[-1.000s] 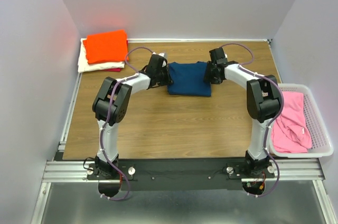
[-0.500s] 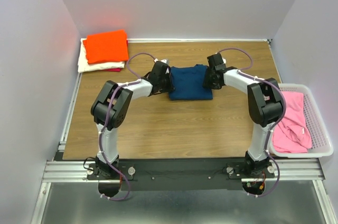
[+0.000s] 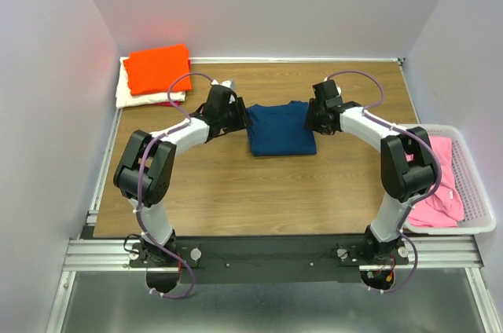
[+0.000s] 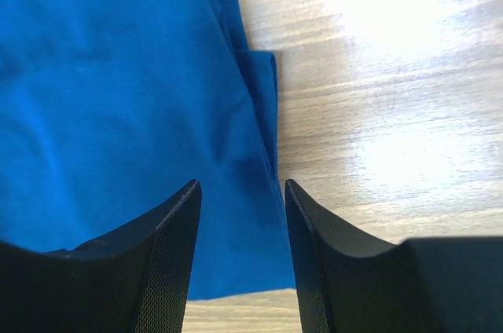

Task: Fold and stack the t-shirts
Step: Fold the tshirt, then neatly place the folded tshirt to the corner

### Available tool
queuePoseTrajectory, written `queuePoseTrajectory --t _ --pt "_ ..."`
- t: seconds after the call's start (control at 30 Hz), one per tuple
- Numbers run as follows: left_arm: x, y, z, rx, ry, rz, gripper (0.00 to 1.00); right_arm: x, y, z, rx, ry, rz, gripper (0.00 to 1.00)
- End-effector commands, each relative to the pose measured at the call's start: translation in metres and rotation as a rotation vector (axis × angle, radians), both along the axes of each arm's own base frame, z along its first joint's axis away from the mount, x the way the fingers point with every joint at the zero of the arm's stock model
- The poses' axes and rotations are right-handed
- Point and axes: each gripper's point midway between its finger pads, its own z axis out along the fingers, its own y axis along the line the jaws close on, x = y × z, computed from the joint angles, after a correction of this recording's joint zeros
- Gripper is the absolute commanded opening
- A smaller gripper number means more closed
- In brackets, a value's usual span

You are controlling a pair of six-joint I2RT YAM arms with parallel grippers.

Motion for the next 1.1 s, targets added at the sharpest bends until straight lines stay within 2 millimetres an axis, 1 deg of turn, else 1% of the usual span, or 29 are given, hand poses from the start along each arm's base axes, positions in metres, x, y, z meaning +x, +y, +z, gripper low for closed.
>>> queuePoseTrajectory --t 0.0,0.17,0.2,0.23,0.4,0.43,0.63,0.73,0.93,1.03,1.07 --pt "-0.003 0.007 -0.011 0.013 0.034 -0.034 0.61 -0.004 -0.001 0.010 -0.001 -0.008 0.009 0.55" --pt "-0.001 -0.004 -0.027 0.001 0.069 -0.089 0.62 -0.003 0.001 0.010 0.006 -0.008 0.016 0.56" --pt "-0.002 -0.009 -0.028 -0.018 0.067 -0.110 0.62 -0.003 0.003 0.010 0.010 -0.005 0.022 0.56" --pt "-0.003 -0.011 -0.032 -0.030 0.081 -0.122 0.62 -0.003 0.002 0.011 0.008 -0.009 0.021 0.57" --pt "-0.001 -0.011 -0.047 -0.023 0.115 -0.109 0.62 -0.005 0.001 0.008 0.002 -0.004 0.023 0.57" --pt "-0.002 -0.010 -0.054 -0.013 0.131 -0.102 0.62 -0.006 0.001 0.008 0.001 -0.004 0.025 0.57" --pt "0.000 -0.011 -0.069 0.011 0.164 -0.081 0.59 -0.006 0.001 0.009 0.002 -0.005 0.025 0.57" --pt "0.001 -0.010 -0.077 0.038 0.180 -0.060 0.55 -0.004 0.001 0.012 0.004 -0.013 0.023 0.57" --pt "0.000 -0.026 -0.085 0.071 0.192 -0.064 0.43 -0.001 0.005 0.016 0.019 -0.020 0.031 0.57" --pt "0.007 -0.032 -0.083 0.095 0.180 -0.064 0.35 -0.001 0.005 0.017 0.019 -0.022 0.032 0.57" --pt "0.009 -0.031 -0.083 0.108 0.173 -0.056 0.30 -0.002 0.004 0.017 0.017 -0.021 0.033 0.57"
